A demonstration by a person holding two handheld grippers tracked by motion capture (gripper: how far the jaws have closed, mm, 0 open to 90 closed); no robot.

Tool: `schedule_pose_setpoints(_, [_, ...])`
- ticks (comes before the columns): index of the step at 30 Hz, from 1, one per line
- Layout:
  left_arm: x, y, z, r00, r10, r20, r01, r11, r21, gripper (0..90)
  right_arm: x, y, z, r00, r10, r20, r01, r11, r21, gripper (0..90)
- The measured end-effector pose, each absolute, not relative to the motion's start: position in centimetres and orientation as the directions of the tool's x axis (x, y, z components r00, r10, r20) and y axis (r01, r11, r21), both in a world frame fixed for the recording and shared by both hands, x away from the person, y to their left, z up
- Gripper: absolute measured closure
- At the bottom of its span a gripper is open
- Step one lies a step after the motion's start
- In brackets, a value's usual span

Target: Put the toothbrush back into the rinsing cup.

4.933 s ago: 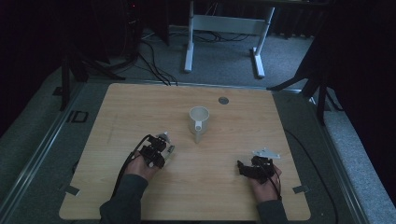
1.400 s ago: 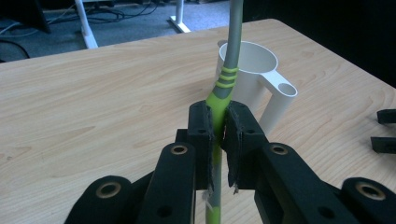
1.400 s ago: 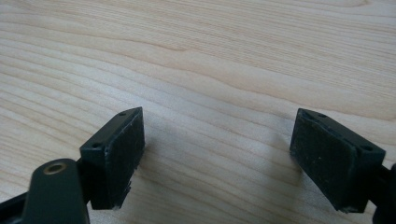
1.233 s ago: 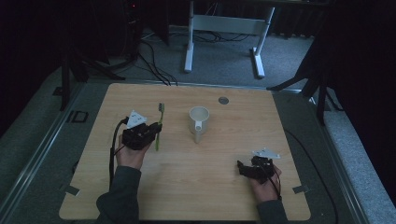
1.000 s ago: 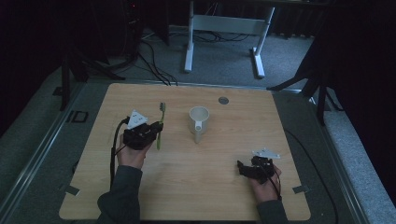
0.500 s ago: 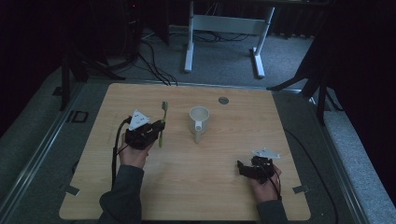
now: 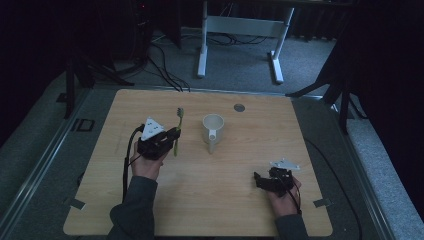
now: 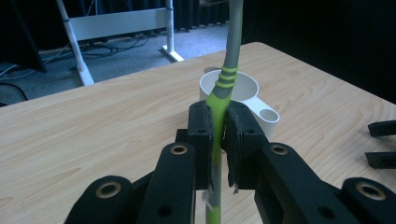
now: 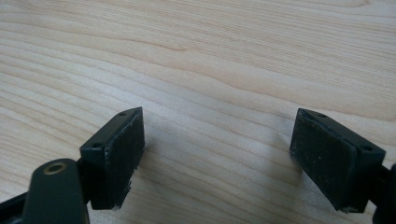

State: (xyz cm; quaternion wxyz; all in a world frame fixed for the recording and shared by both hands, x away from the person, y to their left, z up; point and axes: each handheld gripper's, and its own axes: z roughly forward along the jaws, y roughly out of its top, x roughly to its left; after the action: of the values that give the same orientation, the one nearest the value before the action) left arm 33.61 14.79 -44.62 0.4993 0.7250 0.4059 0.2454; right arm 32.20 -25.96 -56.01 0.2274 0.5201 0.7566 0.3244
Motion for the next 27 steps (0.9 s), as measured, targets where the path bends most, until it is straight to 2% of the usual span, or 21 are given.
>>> schedule_pose_setpoints(27, [33.96, 14.05, -44.29, 0.577, 0.815, -0.051, 0.317, -0.166, 0.934, 81.1, 32.19, -25.95, -56.00, -0.356, 0.934, -0.006, 0.640, 0.249, 0.727, 17.7])
